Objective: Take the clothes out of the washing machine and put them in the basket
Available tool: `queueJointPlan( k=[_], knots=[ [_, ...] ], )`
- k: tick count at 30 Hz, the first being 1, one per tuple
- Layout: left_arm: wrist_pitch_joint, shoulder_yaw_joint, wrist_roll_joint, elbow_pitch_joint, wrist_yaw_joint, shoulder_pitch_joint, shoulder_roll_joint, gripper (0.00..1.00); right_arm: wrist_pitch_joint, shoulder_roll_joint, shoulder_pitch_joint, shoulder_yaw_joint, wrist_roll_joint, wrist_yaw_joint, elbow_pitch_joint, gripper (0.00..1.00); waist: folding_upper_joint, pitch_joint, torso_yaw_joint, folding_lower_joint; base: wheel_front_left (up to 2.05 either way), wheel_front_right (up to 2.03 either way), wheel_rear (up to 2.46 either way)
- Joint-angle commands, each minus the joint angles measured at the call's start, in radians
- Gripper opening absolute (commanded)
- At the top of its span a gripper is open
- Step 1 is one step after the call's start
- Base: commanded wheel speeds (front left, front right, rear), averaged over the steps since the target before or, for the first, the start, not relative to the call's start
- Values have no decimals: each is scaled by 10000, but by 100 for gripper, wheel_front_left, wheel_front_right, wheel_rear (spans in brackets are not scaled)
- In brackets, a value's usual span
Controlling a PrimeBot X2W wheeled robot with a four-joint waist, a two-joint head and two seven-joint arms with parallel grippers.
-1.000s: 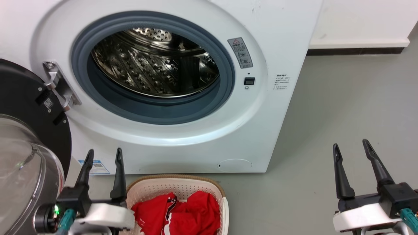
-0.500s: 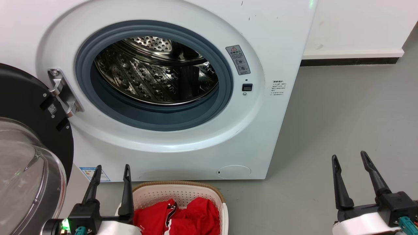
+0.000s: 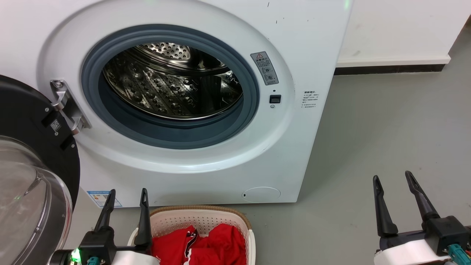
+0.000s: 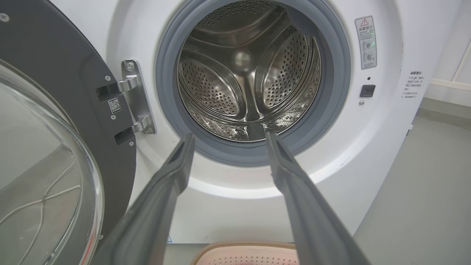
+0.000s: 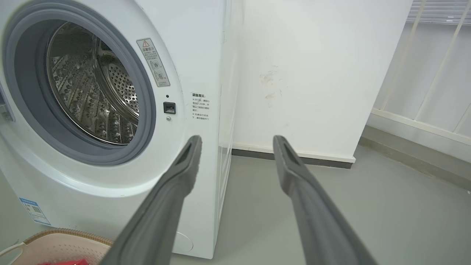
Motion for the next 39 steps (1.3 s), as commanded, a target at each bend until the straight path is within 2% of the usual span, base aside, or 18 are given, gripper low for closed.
queueJointPlan(
  k=[1, 5, 6, 10, 25, 39],
  knots=[
    [-22, 71, 50, 24, -25, 34, 9, 100, -20, 2, -73, 18, -10, -11, 23, 100, -1, -4, -14, 0, 0, 0, 0],
    [-22, 111, 33, 55, -59, 9, -25, 100, -20, 2, -96, 32, 37, -11, 25, 100, -1, -3, -51, 0, 0, 0, 0],
    [0, 119, 16, 45, -34, -6, -18, 0, 0, 0, -13, 26, 13, 0, 9, 0, -1, -3, -52, 0, 0, 0, 0],
    [81, 129, -71, 450, -34, 80, -73, 0, 19, 8, 120, 44, 77, 2, 331, 0, -1, -3, -56, 0, 0, 0, 0],
    [835, 315, -3159, 771, -261, -352, -80, 0, 590, -165, -276, 133, 3552, 0, 715, 0, -1, -9, 8, 0, 0, 0, 0],
    [1355, 417, -5439, 974, -426, -653, -86, 0, 1048, -255, -557, 155, 6056, -1, 1012, 0, -1, -13, 63, 0, 0, 0, 0]
  ],
)
